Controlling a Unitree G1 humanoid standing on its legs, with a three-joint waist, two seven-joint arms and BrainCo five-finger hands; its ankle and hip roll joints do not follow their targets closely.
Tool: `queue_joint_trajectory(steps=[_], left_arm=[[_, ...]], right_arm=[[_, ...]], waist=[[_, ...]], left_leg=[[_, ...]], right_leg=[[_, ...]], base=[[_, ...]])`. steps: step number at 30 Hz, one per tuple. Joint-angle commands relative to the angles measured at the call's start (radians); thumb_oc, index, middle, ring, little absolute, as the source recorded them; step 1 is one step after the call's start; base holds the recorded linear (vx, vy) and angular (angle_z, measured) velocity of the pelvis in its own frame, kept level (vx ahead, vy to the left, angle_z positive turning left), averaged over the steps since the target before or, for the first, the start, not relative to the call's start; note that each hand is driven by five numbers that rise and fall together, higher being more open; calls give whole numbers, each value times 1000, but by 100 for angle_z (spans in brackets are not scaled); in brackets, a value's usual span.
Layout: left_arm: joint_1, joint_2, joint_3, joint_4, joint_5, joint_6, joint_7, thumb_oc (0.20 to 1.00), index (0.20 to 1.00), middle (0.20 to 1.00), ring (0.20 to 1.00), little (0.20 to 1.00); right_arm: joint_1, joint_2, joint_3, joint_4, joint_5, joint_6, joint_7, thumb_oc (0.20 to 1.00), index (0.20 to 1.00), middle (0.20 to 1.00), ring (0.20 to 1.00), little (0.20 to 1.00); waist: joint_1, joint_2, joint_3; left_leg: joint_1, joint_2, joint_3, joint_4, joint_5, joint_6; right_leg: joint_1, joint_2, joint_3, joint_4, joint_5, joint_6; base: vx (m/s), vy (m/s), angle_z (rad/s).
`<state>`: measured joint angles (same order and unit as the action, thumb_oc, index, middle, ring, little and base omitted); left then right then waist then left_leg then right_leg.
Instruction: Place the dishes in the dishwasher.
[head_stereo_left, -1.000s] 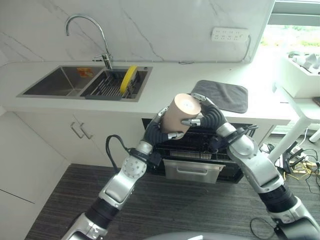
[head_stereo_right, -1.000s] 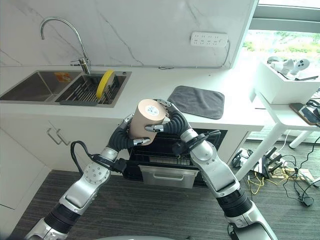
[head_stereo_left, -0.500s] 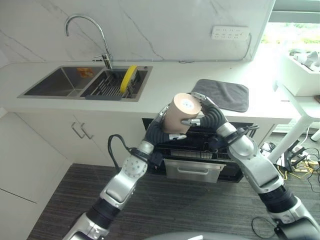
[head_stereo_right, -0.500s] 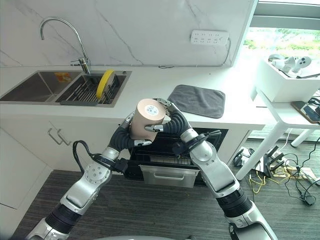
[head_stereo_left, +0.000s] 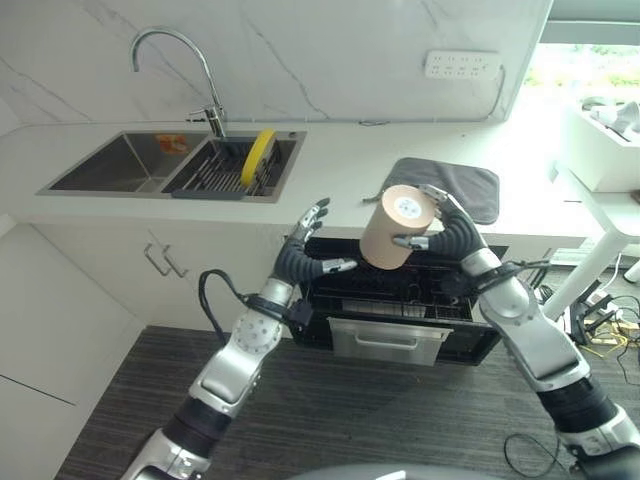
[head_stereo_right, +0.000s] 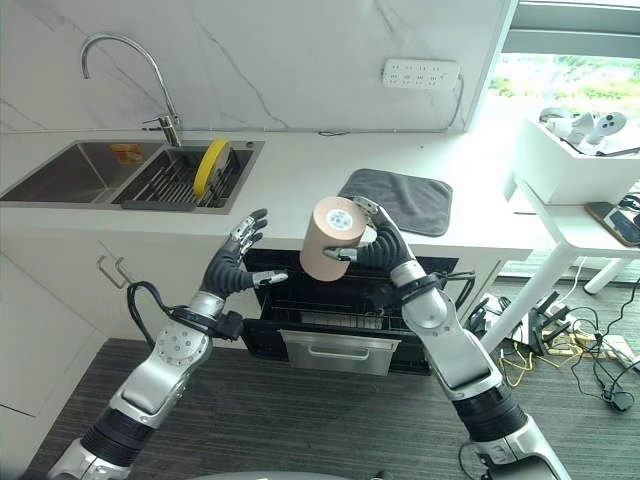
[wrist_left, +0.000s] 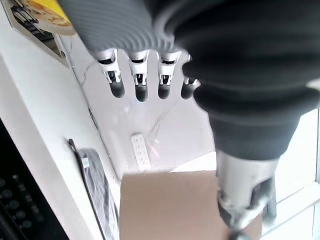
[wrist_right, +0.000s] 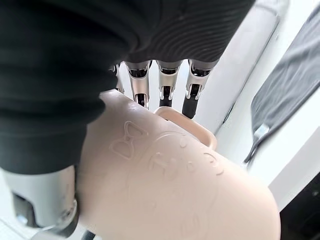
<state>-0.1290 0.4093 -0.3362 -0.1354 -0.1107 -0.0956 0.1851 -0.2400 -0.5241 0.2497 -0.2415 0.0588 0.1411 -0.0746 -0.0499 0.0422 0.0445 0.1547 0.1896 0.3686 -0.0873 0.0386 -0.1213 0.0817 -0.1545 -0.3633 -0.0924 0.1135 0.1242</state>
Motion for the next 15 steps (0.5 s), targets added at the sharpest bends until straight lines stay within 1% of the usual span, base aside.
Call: queue_joint_trajectory(steps=[1,5,6,8,9,10,11,12,13,15], left_arm=[[-41,60,44,-17,-7,-78,34,1000,1000,1000,1000,1000],[-8,67,94,-12,-47,-67,16,1000,1000,1000,1000,1000],[10,65,109,-2,-67,-57,-7,1000,1000,1000,1000,1000],[31,69,123,11,-71,-42,-37,1000,1000,1000,1000,1000],[86,85,158,8,-94,-38,-84,1000,1000,1000,1000,1000],[86,85,158,8,-94,-38,-84,1000,1000,1000,1000,1000],[94,100,175,6,-130,-47,-94,1000,1000,1000,1000,1000],[71,105,176,8,-141,-53,-91,1000,1000,1000,1000,1000],[15,120,168,24,-148,-71,-76,1000,1000,1000,1000,1000],[-82,142,147,40,-178,-74,-62,1000,1000,1000,1000,1000]], right_arm=[[-47,6,-64,-67,-10,-87,-33,200,200,200,200,200],[-3,-15,-103,-75,-25,-104,-25,200,200,200,200,200],[17,-21,-118,-75,-34,-118,-22,200,200,200,200,200],[35,-34,-142,-85,-41,-121,-12,200,200,200,200,200],[75,-54,-187,-115,-38,-125,11,200,200,200,200,200],[75,-54,-187,-115,-38,-125,11,200,200,200,200,200],[75,-71,-212,-131,-33,-133,8,200,200,200,200,200],[51,-79,-217,-132,-37,-143,-2,200,200,200,200,200],[-7,-89,-219,-115,-57,-160,-24,200,200,200,200,200],[-106,-123,-218,-106,-69,-158,-50,200,200,200,200,200]], waist=[[2,-36,16],[1,-35,16],[0,-34,16],[-2,-35,18],[-4,-35,27],[-4,-35,27],[-6,-31,67],[-6,-30,96],[-6,-34,150],[-18,-39,217]], left_leg=[[6,105,2,0,2,-38],[8,104,2,0,0,-38],[9,104,2,0,0,-37],[10,99,-1,0,-2,-35],[13,81,-10,0,-10,-26],[13,81,-10,0,-10,-26],[-5,59,-27,31,-17,-16],[-54,62,-44,88,-30,-17],[-151,72,-78,179,-50,-29],[-265,88,-105,258,-63,-43]], right_leg=[[70,-90,-20,5,-97,67],[73,-88,-18,5,-99,64],[76,-86,-18,5,-100,62],[80,-81,-16,5,-104,60],[90,-61,-1,14,-119,49],[90,-61,-1,14,-119,49],[39,-44,36,128,-175,41],[-15,-45,50,195,-198,35],[-100,-52,70,273,-224,30],[-200,-61,95,338,-237,31]], base=[[0,0,0],[54,-20,0],[127,-49,1],[217,-68,2],[240,-63,3],[205,-39,2],[-76,-4,-3],[-242,-49,-7],[-414,-77,-13],[-422,-44,-2]])
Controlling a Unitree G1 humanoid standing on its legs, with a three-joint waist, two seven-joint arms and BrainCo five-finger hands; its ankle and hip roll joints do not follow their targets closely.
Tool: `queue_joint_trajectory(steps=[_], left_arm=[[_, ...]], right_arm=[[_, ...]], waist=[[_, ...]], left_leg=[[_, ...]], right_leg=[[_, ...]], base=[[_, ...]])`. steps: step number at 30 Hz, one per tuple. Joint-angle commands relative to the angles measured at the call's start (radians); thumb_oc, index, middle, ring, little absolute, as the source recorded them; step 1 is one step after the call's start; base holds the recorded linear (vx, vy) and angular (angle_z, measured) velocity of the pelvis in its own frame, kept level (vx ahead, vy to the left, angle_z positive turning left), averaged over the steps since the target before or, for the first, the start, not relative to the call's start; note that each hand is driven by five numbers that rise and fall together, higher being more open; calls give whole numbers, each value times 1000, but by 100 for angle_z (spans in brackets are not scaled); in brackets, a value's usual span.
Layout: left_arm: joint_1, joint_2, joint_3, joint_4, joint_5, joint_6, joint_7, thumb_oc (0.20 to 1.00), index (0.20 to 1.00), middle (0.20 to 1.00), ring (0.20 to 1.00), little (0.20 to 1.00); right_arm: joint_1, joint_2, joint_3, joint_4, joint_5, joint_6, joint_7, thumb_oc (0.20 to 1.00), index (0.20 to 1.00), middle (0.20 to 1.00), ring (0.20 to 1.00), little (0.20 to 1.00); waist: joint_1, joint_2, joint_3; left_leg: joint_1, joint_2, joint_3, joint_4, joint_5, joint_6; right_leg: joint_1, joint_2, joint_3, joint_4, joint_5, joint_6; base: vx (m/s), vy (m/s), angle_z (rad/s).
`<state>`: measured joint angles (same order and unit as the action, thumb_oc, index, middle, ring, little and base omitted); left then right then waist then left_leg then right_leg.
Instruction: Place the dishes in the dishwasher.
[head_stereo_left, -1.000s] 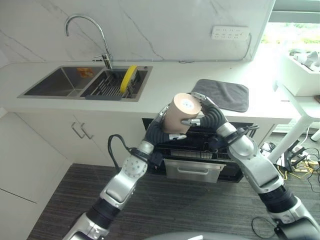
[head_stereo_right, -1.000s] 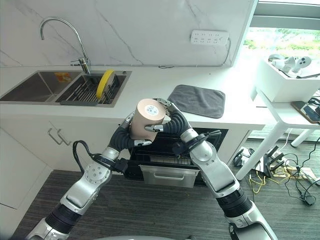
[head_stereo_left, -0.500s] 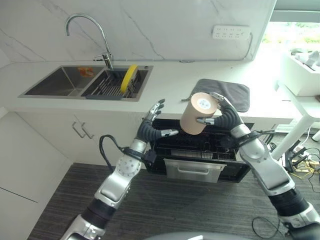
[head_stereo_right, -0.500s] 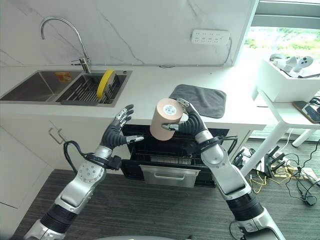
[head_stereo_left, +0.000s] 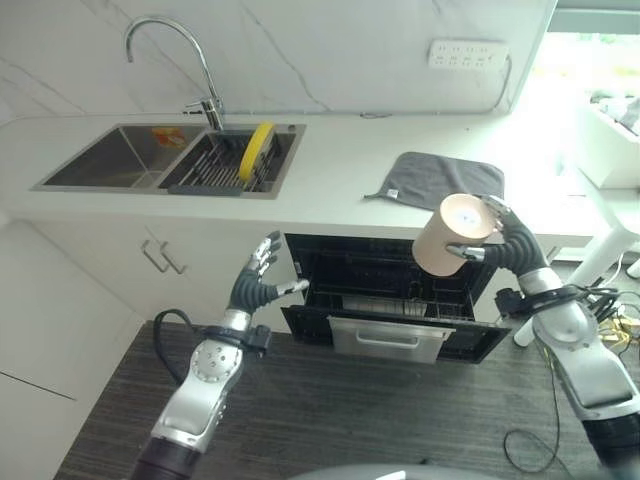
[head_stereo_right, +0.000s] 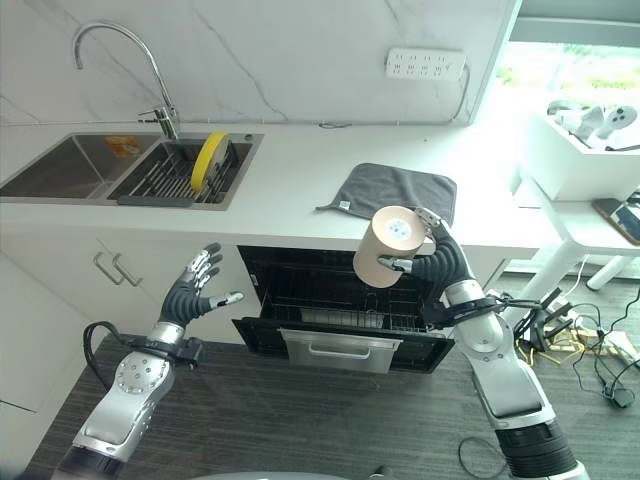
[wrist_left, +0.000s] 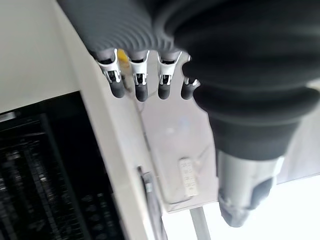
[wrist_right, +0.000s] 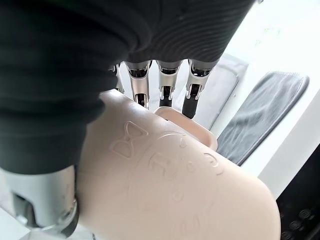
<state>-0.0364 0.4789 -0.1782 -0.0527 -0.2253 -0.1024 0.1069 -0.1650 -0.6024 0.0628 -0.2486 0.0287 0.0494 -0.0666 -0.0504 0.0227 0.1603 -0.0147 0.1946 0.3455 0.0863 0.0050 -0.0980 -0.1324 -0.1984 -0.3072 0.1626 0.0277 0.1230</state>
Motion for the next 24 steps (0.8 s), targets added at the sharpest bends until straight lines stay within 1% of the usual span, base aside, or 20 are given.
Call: queue_joint_trajectory(steps=[1,4,6,7,9,14,16,18,21,22,23,24], left_arm=[[-213,77,-11,-50,-73,-62,13,1000,1000,1000,1000,1000],[-251,80,-14,-86,-79,-49,11,1000,1000,1000,1000,1000],[-258,88,-18,-102,-73,-49,10,1000,1000,1000,1000,1000],[-258,92,-17,-105,-61,-54,18,1000,1000,1000,1000,1000],[-265,117,-12,-125,-58,-64,25,1000,1000,1000,1000,1000],[-292,174,-3,-168,-18,-115,21,1000,1000,1000,1000,1000],[-314,197,-7,-186,50,-133,30,1000,1000,1000,1000,1000],[-340,227,-7,-196,89,-141,39,1000,1000,1000,1000,1000],[-366,262,-6,-198,124,-136,61,1000,1000,1000,1000,1000],[-376,276,1,-203,161,-145,77,1000,1000,1000,1000,1000],[-392,304,13,-210,234,-127,87,1000,1000,1000,1000,1000],[-404,326,12,-208,276,-116,97,1000,1000,1000,1000,1000]], right_arm=[[-227,-69,-36,-102,-36,-58,-64,200,200,200,200,200],[-276,-106,-37,-119,-47,-42,-76,200,200,200,200,200],[-292,-131,-30,-124,-58,-41,-88,200,200,200,200,200],[-299,-141,-29,-126,-62,-37,-91,200,200,200,200,200],[-316,-176,-30,-135,-58,-23,-108,200,200,200,200,200],[-342,-198,-30,-146,-77,5,-155,200,200,200,200,200],[-353,-194,-30,-144,-96,10,-166,200,200,200,200,200],[-367,-207,-35,-141,-92,19,-172,200,200,200,200,200],[-372,-212,-35,-135,-93,22,-180,200,200,200,200,200],[-371,-212,-39,-134,-92,22,-181,200,200,200,200,200],[-373,-216,-44,-132,-87,22,-176,200,200,200,200,200],[-377,-219,-41,-132,-85,22,-175,200,200,200,200,200]], waist=[[-23,-18,129],[-36,-20,158],[-38,-22,172],[-39,-23,176],[-34,-25,191],[-22,-25,213],[-22,-22,221],[-24,-21,223],[-26,-19,226],[-27,-19,227],[-28,-17,225],[-29,-16,224]], left_leg=[[-152,95,-94,128,-38,-68],[-257,120,-116,217,-58,-77],[-304,140,-124,244,-59,-85],[-317,145,-128,253,-59,-85],[-354,148,-148,286,-70,-82],[-384,144,-158,318,-91,-70],[-385,141,-154,316,-95,-67],[-384,138,-147,314,-101,-63],[-382,134,-141,312,-108,-59],[-382,132,-139,311,-110,-57],[-380,129,-138,307,-114,-55],[-376,127,-136,302,-113,-54]], right_leg=[[-49,-30,51,139,-164,33],[-160,-67,72,229,-188,37],[-216,-90,75,265,-195,45],[-232,-94,78,277,-198,46],[-281,-109,90,322,-207,53],[-336,-139,100,386,-220,70],[-350,-145,105,398,-220,75],[-363,-148,109,411,-224,78],[-371,-149,114,420,-228,79],[-376,-148,117,427,-231,79],[-379,-146,120,429,-234,79],[-378,-145,120,425,-232,79]], base=[[-297,19,23],[-148,40,6],[-102,34,-11],[-79,20,-5],[-95,17,1],[-58,-6,9],[-49,20,8],[-35,30,4],[-20,28,6],[-16,39,1],[-13,38,0],[-14,49,0]])
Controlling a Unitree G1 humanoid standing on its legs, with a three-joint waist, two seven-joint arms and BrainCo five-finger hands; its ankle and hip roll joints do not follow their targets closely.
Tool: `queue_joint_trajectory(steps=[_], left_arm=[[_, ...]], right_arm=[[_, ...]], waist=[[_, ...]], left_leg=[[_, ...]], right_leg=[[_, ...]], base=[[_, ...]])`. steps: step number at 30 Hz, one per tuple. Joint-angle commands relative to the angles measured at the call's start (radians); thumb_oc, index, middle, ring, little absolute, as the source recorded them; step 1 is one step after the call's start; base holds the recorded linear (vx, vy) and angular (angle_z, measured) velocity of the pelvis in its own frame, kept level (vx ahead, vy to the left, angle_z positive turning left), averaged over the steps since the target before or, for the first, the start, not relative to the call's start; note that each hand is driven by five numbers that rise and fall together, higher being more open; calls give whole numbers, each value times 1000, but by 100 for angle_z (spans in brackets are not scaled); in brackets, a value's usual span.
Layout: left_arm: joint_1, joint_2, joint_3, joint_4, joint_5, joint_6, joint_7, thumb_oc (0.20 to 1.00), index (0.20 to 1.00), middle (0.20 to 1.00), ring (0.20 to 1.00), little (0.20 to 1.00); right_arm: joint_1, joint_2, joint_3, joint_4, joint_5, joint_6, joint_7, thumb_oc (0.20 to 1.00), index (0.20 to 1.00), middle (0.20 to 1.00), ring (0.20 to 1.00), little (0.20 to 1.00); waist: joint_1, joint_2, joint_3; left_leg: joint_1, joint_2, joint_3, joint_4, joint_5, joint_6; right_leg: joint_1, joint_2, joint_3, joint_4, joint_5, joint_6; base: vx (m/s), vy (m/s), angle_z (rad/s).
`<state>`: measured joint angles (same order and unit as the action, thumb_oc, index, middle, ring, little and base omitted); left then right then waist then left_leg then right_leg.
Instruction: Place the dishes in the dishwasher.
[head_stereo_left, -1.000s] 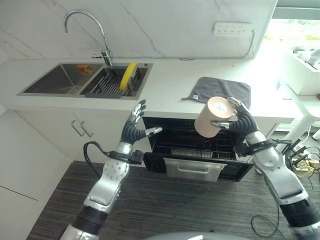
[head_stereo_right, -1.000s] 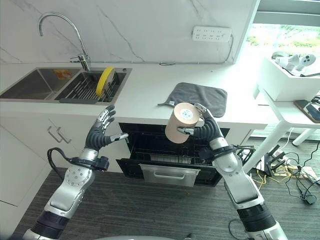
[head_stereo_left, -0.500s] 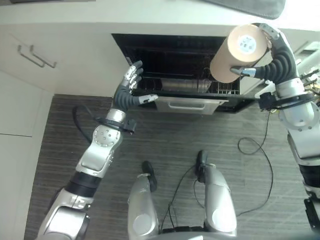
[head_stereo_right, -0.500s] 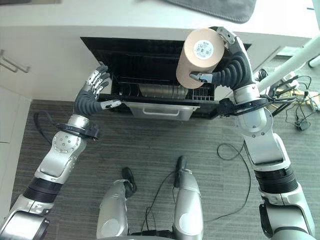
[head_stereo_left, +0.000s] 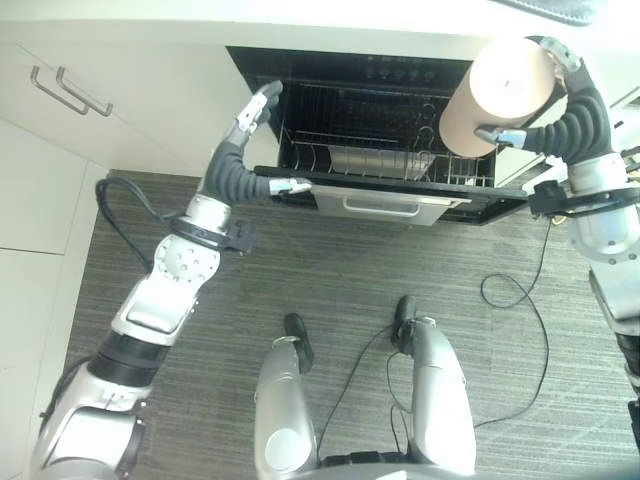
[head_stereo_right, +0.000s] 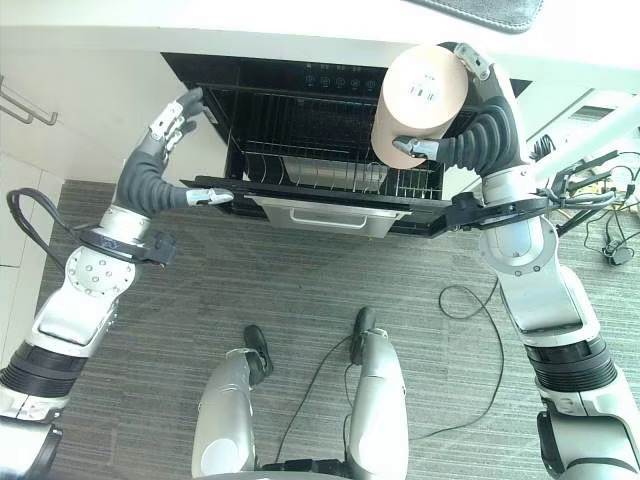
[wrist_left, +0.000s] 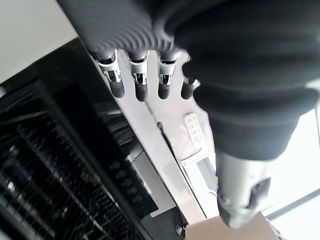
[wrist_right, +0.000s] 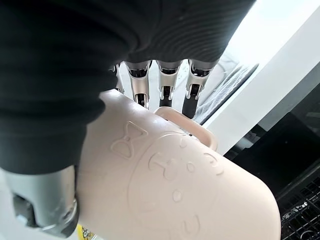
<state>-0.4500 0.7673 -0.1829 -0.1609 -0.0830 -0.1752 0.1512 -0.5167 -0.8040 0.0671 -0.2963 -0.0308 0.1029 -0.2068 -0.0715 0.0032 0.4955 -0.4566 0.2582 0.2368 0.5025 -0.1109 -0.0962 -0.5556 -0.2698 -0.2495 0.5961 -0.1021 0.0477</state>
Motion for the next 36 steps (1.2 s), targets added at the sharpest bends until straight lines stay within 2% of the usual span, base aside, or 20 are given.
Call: queue_joint_trajectory(steps=[1,2,3,6,8,10,11,13,17,21,27,31,36], left_arm=[[-13,69,19,-95,179,-23,52,1000,1000,1000,1000,1000],[-27,87,17,-90,204,-6,42,1000,1000,1000,1000,1000],[-60,127,2,-76,278,43,15,1000,1000,1000,1000,1000],[-133,197,-40,-42,277,109,-37,1000,1000,1000,1000,1000],[-185,215,-83,-5,301,154,-75,1000,1000,1000,1000,1000],[-225,216,-121,28,313,192,-112,1000,1000,1000,1000,1000],[-267,225,-171,63,309,242,-174,1000,1000,1000,1000,1000],[-310,221,-240,126,331,293,-231,1000,1000,1000,1000,1000],[-350,209,-324,241,354,341,-283,1000,1000,1000,1000,1000],[-345,175,-369,321,390,364,-349,1000,1000,1000,1000,1000],[-307,115,-408,426,418,361,-382,1000,1000,1000,1000,1000],[-245,56,-409,523,436,334,-365,1000,1000,1000,1000,1000],[-221,5,-412,620,433,328,-334,1000,1000,1000,1000,1000]], right_arm=[[-32,-25,-43,-88,-19,-27,-33,200,200,200,200,200],[-35,-30,-42,-89,-15,-26,-35,200,200,200,200,200],[-45,-36,-39,-86,-13,-28,-33,200,200,200,200,200],[-80,-66,-26,-82,11,-33,-27,200,200,200,200,200],[-106,-75,-12,-76,12,-44,-9,200,200,200,200,200],[-126,-80,0,-65,13,-54,-3,200,200,200,200,200],[-146,-88,14,-57,16,-70,3,200,200,200,200,200],[-176,-97,32,-57,27,-87,23,200,200,200,200,200],[-204,-108,41,-83,38,-104,52,200,200,200,200,200],[-222,-110,41,-95,39,-109,78,200,200,200,200,200],[-242,-98,47,-108,44,-106,121,200,200,200,200,200],[-249,-91,45,-120,43,-95,150,200,200,200,200,200],[-253,-76,51,-126,35,-93,184,200,200,200,200,200]], waist=[[-11,6,-112],[-14,7,-111],[-20,11,-113],[-36,17,-113],[-51,23,-114],[-58,25,-113],[-68,26,-113],[-85,28,-114],[-110,25,-113],[-125,26,-107],[-137,25,-107],[-141,24,-103],[-147,21,-94]], left_leg=[[72,62,-23,-123,3,-55],[77,61,-19,-128,3,-54],[86,59,-13,-137,3,-53],[95,60,-5,-144,2,-54],[101,58,1,-146,-3,-52],[107,57,9,-150,-5,-51],[111,55,13,-150,-7,-51],[118,55,23,-148,-13,-50],[127,60,42,-151,-13,-50],[132,63,54,-144,-22,-51],[145,64,72,-147,-23,-49],[154,67,82,-142,-27,-51],[155,69,95,-140,-25,-49]], right_leg=[[47,-72,63,-12,-102,154],[49,-71,64,-14,-102,153],[55,-68,63,-20,-101,153],[60,-62,69,-28,-101,151],[62,-55,77,-32,-103,149],[65,-51,82,-36,-103,147],[68,-46,89,-38,-104,145],[73,-39,99,-41,-107,142],[78,-27,113,-59,-101,138],[84,-18,125,-59,-113,136],[102,-6,128,-71,-119,130],[115,-4,133,-75,-124,125],[116,0,133,-77,-125,119]], base=[[-14,44,2],[-13,54,2],[-8,48,2],[-10,60,-2],[-10,96,-10],[4,91,-10],[13,106,-10],[19,106,-21],[12,79,-22],[21,61,-21],[15,26,-7],[41,34,-8],[12,16,-1]])
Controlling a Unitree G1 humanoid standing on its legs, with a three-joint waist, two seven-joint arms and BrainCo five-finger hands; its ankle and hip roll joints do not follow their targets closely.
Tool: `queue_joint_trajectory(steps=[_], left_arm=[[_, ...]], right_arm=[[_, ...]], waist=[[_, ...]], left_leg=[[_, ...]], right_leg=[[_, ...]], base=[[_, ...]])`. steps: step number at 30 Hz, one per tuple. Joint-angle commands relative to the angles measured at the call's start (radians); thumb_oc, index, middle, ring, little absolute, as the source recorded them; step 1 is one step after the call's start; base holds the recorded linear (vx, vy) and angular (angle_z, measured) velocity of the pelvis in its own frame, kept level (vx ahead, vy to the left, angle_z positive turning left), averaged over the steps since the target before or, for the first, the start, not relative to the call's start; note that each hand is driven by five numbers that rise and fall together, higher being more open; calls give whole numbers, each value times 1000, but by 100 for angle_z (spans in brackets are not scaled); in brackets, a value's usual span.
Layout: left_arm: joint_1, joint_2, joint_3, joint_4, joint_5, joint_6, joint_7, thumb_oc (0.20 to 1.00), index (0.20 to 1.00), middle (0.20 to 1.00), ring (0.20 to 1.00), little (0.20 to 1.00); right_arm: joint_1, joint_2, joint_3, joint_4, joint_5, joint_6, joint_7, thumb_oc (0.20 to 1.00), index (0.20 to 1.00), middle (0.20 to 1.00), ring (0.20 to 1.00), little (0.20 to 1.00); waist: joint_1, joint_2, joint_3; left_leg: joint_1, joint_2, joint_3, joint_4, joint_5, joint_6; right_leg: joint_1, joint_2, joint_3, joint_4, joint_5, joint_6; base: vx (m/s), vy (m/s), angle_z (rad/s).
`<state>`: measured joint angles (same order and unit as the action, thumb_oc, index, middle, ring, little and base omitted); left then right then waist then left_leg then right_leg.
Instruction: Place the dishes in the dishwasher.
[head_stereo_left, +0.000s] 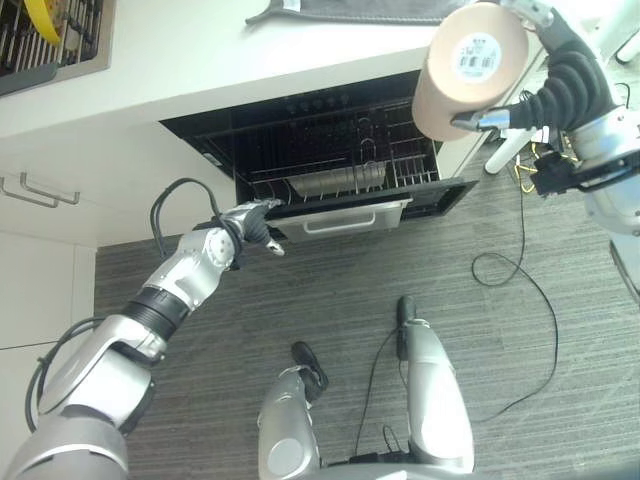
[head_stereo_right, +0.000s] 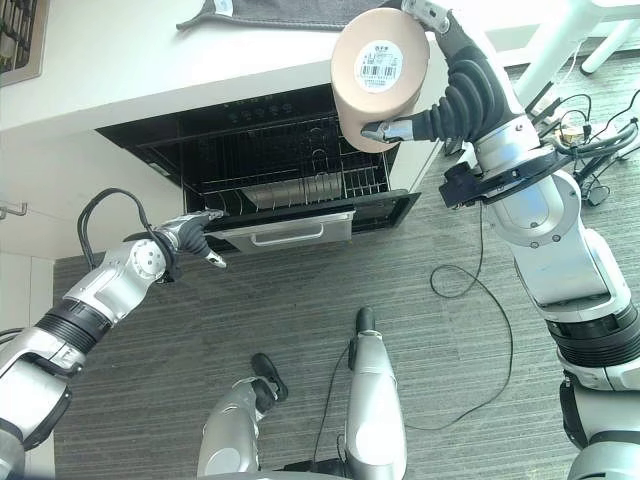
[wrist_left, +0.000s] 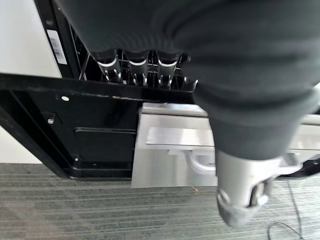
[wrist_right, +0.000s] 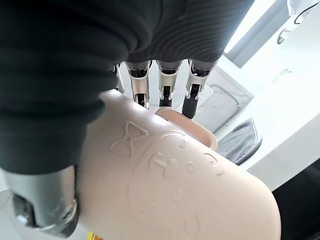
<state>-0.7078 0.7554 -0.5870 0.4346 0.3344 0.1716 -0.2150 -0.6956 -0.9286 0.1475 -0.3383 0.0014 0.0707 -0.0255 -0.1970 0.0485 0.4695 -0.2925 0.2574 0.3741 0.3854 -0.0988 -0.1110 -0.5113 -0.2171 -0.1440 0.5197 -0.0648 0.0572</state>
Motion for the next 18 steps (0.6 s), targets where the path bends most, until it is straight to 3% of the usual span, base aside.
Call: queue_joint_trajectory(steps=[1,12,15,18], left_arm=[[36,10,-9,38,17,-16,38,1000,1000,1000,1000,1000],[-5,-107,50,299,-47,-40,236,1000,1000,1000,1000,1000],[-29,-144,59,379,-57,-36,223,1000,1000,1000,1000,1000],[-39,-191,54,450,-90,-4,96,1000,1000,1000,1000,1000]], right_arm=[[-77,51,-27,-86,3,-60,7,200,200,200,200,200],[-100,87,-18,-105,-12,-37,65,200,200,200,200,200],[-102,89,-21,-102,-11,-33,79,200,200,200,200,200],[-105,93,-19,-101,-5,-23,92,200,200,200,200,200]], waist=[[-22,-25,-67],[-41,-46,-55],[-50,-52,-53],[-60,-56,-51]], left_leg=[[-9,70,-41,-24,-36,-34],[-26,87,-14,-17,-24,-38],[-38,91,-8,-9,-25,-37],[-46,97,-2,2,-29,-37]], right_leg=[[73,-51,28,-2,-162,109],[54,-38,32,-2,-159,99],[42,-33,35,0,-158,96],[32,-31,34,5,-156,94]], base=[[0,0,0],[-3,0,-4],[-4,4,-6],[0,0,0]])
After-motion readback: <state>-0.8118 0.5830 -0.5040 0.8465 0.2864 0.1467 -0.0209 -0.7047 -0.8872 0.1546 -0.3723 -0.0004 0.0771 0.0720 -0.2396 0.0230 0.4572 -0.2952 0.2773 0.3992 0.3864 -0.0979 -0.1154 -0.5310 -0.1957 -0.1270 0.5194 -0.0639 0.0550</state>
